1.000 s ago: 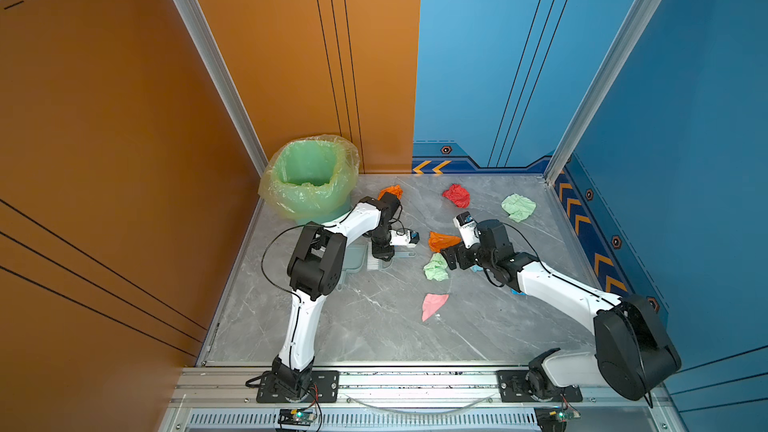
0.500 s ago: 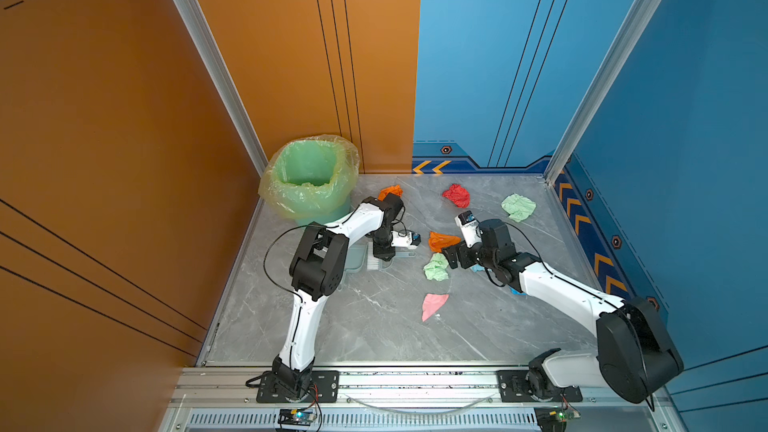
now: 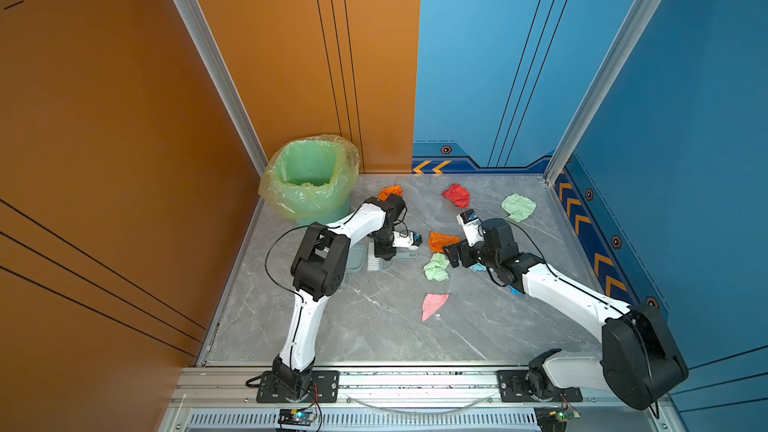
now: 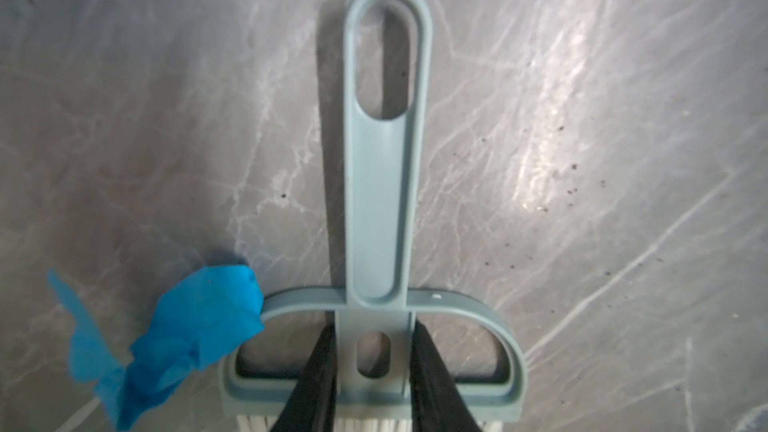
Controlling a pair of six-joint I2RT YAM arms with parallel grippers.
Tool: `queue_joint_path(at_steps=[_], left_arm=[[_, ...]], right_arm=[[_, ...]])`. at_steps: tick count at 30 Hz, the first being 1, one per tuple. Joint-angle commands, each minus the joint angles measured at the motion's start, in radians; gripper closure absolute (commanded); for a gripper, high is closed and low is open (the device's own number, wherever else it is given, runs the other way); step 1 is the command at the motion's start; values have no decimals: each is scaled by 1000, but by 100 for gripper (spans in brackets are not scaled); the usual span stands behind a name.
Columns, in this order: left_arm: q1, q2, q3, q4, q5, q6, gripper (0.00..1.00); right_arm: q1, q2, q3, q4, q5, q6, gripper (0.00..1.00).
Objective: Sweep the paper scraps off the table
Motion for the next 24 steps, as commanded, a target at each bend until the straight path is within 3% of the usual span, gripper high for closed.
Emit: queue_joint_path(at_steps=[1, 7, 13, 24], left_arm=[[-5, 60, 11, -5, -4, -39, 88], [6, 37, 13, -5, 44, -59, 93], [23, -23, -6, -6, 142, -50, 91], [53, -132, -44, -27, 251, -46, 95]], right_arm=[[-11, -28, 20, -60, -29, -28, 0], [-27, -45, 45, -118, -81, -83, 0], [-72, 3, 139, -279, -327, -165, 0], [-101, 85, 242, -389, -587, -310, 0]])
